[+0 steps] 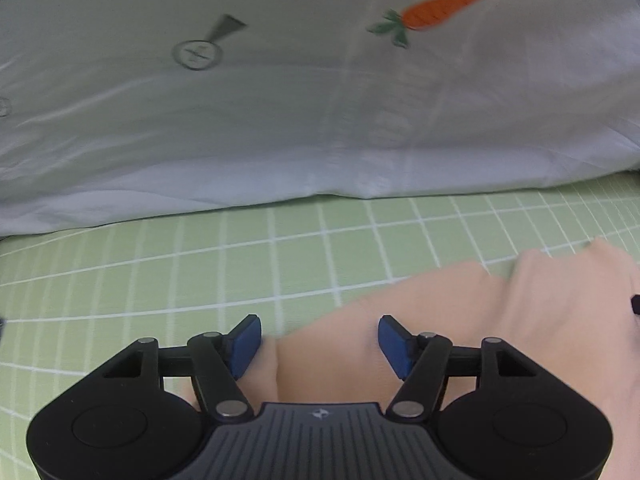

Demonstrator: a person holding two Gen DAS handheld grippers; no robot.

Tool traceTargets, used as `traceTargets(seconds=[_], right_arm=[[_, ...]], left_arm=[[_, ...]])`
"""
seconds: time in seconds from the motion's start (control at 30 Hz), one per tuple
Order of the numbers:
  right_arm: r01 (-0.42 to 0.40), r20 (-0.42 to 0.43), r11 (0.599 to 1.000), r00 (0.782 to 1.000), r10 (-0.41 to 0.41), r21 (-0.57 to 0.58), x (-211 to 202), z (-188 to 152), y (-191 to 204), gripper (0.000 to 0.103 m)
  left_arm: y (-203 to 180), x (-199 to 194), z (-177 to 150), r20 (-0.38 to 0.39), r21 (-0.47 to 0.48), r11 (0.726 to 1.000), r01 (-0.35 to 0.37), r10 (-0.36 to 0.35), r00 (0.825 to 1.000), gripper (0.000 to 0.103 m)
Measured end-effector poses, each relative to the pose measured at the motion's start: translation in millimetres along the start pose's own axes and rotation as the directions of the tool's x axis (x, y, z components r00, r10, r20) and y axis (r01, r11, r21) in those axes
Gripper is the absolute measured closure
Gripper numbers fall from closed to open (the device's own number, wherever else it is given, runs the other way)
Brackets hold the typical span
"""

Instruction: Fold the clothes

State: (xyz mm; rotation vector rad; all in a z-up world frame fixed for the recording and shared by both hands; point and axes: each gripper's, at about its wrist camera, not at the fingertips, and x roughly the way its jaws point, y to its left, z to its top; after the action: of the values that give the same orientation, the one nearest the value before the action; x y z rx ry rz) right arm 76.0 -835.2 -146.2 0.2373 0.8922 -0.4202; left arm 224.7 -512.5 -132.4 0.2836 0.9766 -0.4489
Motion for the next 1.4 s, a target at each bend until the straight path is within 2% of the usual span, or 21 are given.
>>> traceTargets(seconds=[0.1,0.13,0.2,0.23,0.33,0.4,0.43,0.47,0.5,0.57,0.6,0.67,0.73,0.9,1.03,1.1,1.17,1.27,1.4], right_arm=[[0.001,0.013,1.0,1.0,-0.001,-0.001,1.3,-1.0,-1.0,0.016],[0.002,0.017,1.0,1.0,-0.002,-0.003,0.8,-1.3,-1.4,0.015],[0.003,0.026,1.0,1.0,-0.002,-0.006,1.2,-2.0,-1.8,0.013],[0.003,0.03,1.0,1.0,-0.002,-0.008,1.4,-2.2,-2.1,0.013],[0.002,0.041,1.0,0.999,-0.001,-0.015,2.3,-2.9,-3.3,0.011],[0.001,0.045,1.0,0.999,0.0,-0.019,3.1,-3.0,-3.9,0.009],[0.002,0.045,1.0,0.999,-0.001,-0.018,3.6,-2.8,-4.3,0.008],[0.002,0.045,1.0,0.999,-0.001,-0.018,4.1,-2.6,-4.8,0.007],[0.003,0.043,1.0,0.999,-0.002,-0.017,4.7,-2.3,-5.0,0.007],[0.007,0.026,1.0,1.0,-0.007,-0.013,4.6,-0.7,-4.5,0.007],[0.015,0.023,1.0,1.0,-0.014,-0.01,1.0,-1.2,-3.8,0.007],[0.034,0.033,0.999,0.999,-0.034,-0.006,-12.4,-4.3,-1.5,0.009],[0.036,0.064,0.999,0.997,-0.037,0.013,-35.3,-13.2,-0.7,0.009],[-0.019,0.078,0.996,0.997,0.013,0.082,-107.2,-61.9,-3.6,0.008],[-0.06,-0.027,0.998,0.998,0.061,0.032,-145.2,-119.6,-3.4,0.008],[-0.113,-0.096,0.992,0.988,0.118,0.049,-157.7,-148.3,-5.4,0.012],[-0.163,-0.153,0.985,0.973,0.171,0.062,-165.5,-170.6,-5.4,0.021],[-0.206,-0.193,0.978,0.958,0.211,0.043,-174.2,-190.7,-1.8,0.03],[-0.226,-0.199,0.974,0.955,0.22,-0.006,-187.9,-214.9,3.1,0.04]], left_arm=[[-3.3,5.0,-2.2,-0.002,0.006,0.999,0.038,-0.038,0.999,0.042],[-4.2,7.2,-1.9,-0.009,0.005,0.999,0.049,-0.049,0.999,0.064],[-5.8,9.2,-1.3,0.006,0.012,0.999,0.035,-0.035,0.999,0.088],[-5.3,9.3,-0.6,0.016,0.009,1.0,0.02,-0.02,1.0,0.094],[3.5,7.6,2.2,0.055,-0.049,0.998,-0.031,0.034,0.998,0.095],[14.9,8.5,3.1,0.063,-0.117,0.993,-0.006,0.013,0.998,0.095],[20.8,9.1,3.5,0.066,-0.151,0.988,0.013,-0.003,0.998,0.093],[23.8,7.1,3.1,0.07,-0.179,0.984,0.019,-0.007,0.998,0.084],[25.3,3.8,2.2,0.074,-0.202,0.979,0.019,-0.004,0.997,0.08],[23.9,-13.4,-3.4,0.091,-0.208,0.978,0.001,0.019,0.996,0.062],[22.8,-23.1,-6.6,0.1,-0.207,0.978,-0.01,0.031,0.994,0.057],[24.2,-52.1,-23.9,0.138,-0.221,0.975,-0.015,0.046,0.989,0.039],[28.8,-82.7,-47.5,0.151,-0.261,0.965,-0.022,0.063,0.986,0.029],[28.8,-148.8,-123.1,0.058,-0.385,0.92,-0.07,0.1,0.993,0.027],[22.3,-200.6,-180.1,0.029,-0.487,0.872,-0.055,0.079,0.996,0.027],[15.3,-220.3,-199.7,0.044,-0.519,0.854,-0.032,0.064,0.997,0.026],[4.9,-237.5,-213.9,0.065,-0.521,0.853,-0.016,0.059,0.996,0.026],[-12.6,-259.5,-228.0,0.096,-0.495,0.869,-0.014,0.07,0.993,0.025],[-33.5,-287.6,-249.8,0.113,-0.462,0.886,-0.037,0.1,0.989,0.025]])
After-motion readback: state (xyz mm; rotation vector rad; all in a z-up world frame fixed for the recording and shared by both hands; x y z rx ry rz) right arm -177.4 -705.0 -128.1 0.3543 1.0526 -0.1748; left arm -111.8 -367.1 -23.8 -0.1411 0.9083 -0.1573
